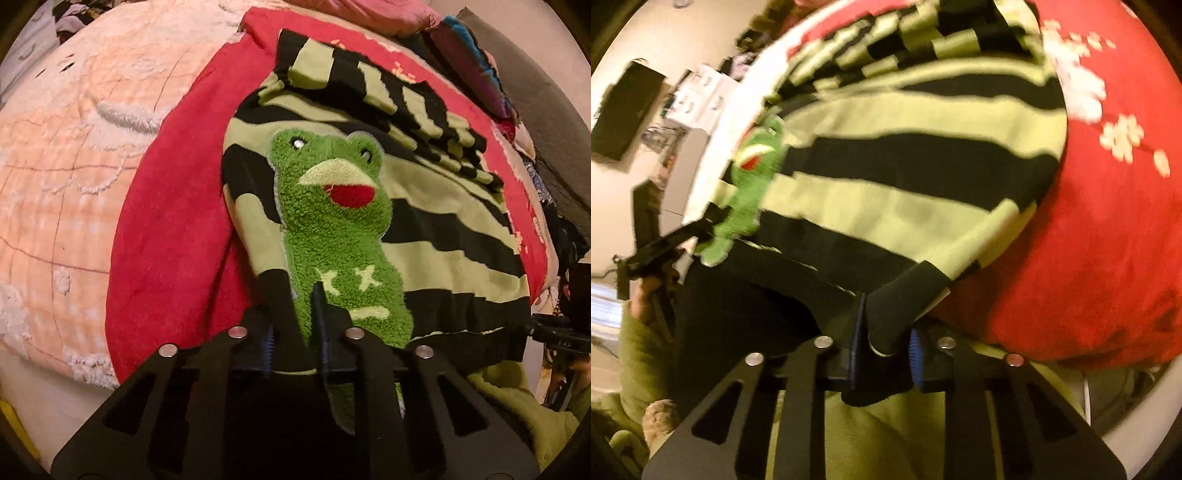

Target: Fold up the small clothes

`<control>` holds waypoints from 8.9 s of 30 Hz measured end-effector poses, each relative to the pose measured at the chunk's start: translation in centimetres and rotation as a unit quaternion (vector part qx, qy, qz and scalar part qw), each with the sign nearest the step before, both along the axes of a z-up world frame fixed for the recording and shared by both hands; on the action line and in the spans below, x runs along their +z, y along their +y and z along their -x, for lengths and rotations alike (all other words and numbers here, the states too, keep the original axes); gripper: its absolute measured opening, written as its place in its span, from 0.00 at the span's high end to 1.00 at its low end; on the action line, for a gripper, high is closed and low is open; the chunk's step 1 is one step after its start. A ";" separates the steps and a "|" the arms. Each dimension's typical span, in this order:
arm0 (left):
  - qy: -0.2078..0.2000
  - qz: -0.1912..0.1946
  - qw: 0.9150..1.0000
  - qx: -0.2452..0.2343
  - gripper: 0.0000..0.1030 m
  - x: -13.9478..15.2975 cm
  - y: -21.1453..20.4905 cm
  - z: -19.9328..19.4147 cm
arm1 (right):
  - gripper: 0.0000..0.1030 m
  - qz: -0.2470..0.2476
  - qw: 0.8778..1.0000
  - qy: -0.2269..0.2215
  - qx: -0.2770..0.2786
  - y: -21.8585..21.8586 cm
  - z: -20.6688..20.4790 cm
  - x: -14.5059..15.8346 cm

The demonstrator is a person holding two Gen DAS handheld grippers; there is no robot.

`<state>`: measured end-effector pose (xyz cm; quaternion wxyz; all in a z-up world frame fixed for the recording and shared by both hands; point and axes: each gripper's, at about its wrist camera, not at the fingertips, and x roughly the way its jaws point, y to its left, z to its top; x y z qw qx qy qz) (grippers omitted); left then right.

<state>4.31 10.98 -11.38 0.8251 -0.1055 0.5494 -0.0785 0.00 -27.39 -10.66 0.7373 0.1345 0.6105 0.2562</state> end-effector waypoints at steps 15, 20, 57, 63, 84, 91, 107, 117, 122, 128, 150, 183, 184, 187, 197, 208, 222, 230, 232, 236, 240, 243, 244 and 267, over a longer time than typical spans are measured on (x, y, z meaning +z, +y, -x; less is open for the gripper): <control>-0.097 0.105 0.989 0.035 0.94 6.7 -0.2 -6.1 | 0.86 -0.086 0.975 -0.182 -0.091 -4.9 -8.6 9.4; -0.110 0.111 0.986 0.064 0.93 7.7 -1.0 -11.7 | 0.86 -0.082 0.969 -0.179 -0.147 -7.5 -12.7 8.5; -0.107 0.139 0.982 0.074 0.36 3.8 -2.5 -7.9 | 0.39 0.007 0.972 -0.197 -0.127 -5.9 -13.1 5.9; -0.084 0.162 0.979 0.096 0.33 2.6 -2.6 -9.6 | 0.39 -0.024 0.977 -0.152 -0.147 -6.1 -14.6 4.8; -0.105 0.237 0.954 0.152 0.98 7.0 -0.9 -15.9 | 1.00 -0.189 0.932 -0.157 -0.267 -12.3 -20.9 6.0; -0.133 0.235 0.941 0.203 0.57 5.9 -0.8 -16.3 | 0.68 -0.100 0.955 -0.185 -0.207 -10.5 -21.6 6.4; -0.179 -0.108 0.978 0.024 0.29 6.3 -4.6 -16.3 | 0.23 0.178 0.940 -0.289 0.038 -0.4 -20.0 2.8; -0.162 -0.243 0.947 -0.136 0.22 3.6 -10.0 -19.8 | 0.94 0.125 0.959 -0.251 -0.029 -2.4 -21.8 2.1; -0.149 -0.173 0.965 -0.127 0.35 2.7 -9.1 -20.5 | 0.94 0.070 0.964 -0.236 -0.099 -5.4 -22.2 2.7; -0.174 -0.031 0.983 -0.055 0.94 4.4 -5.8 -20.5 | 0.94 0.007 0.964 -0.188 -0.189 -9.0 -23.2 1.4; -0.190 0.060 0.977 0.073 0.95 2.9 -3.2 -19.2 | 0.87 -0.005 0.973 -0.174 -0.149 -6.8 -22.9 0.1; -0.211 -0.061 0.971 0.100 0.57 5.4 -3.5 -24.8 | 0.70 0.115 0.959 -0.183 -0.181 -4.6 -27.7 -0.5; -0.212 -0.062 0.970 0.100 0.55 5.6 -3.5 -24.5 | 0.59 0.119 0.960 -0.180 -0.179 -4.6 -27.6 -0.5; -0.215 -0.058 0.970 0.101 0.49 6.1 -3.5 -23.8 | 0.44 0.119 0.956 -0.192 -0.185 -5.0 -26.8 0.4; -0.216 -0.065 0.969 0.101 0.41 6.8 -3.6 -21.3 | 0.28 0.078 0.958 -0.219 -0.171 -6.4 -21.2 3.3; -0.197 -0.059 0.971 0.122 0.30 6.5 -2.1 -18.4 | 0.28 0.058 0.973 -0.179 -0.130 -6.1 -16.2 1.9; -0.154 0.065 0.970 0.175 0.20 1.3 2.4 -14.0 | 0.28 0.029 0.980 -0.147 -0.134 -6.3 -14.4 0.0; -0.152 0.040 0.977 0.147 0.81 0.7 0.6 -15.3 | 0.82 0.018 0.983 -0.134 -0.121 -6.4 -15.1 -0.5; -0.161 0.033 0.974 0.158 0.82 1.1 0.7 -15.3 | 0.90 0.015 0.982 -0.132 -0.132 -7.0 -14.9 -0.3; -0.155 0.016 0.974 0.163 0.81 0.9 0.9 -15.8 | 0.91 0.022 0.982 -0.122 -0.144 -8.3 -14.1 -0.7; -0.125 -0.002 0.976 0.177 0.66 -0.5 1.3 -16.1 | 0.86 0.041 0.982 -0.111 -0.148 -7.9 -13.8 -1.8; -0.138 -0.004 0.971 0.194 0.58 0.2 2.4 -15.0 | 0.80 0.046 0.982 -0.105 -0.147 -7.8 -13.7 -1.7; -0.147 -0.011 0.969 0.196 0.57 0.7 2.6 -14.4 | 0.75 0.048 0.982 -0.105 -0.149 -8.0 -13.7 -1.5; -0.201 -0.083 0.966 0.138 0.16 5.1 -2.4 -12.1 | 0.12 0.072 0.957 -0.263 -0.097 -1.7 -13.0 7.4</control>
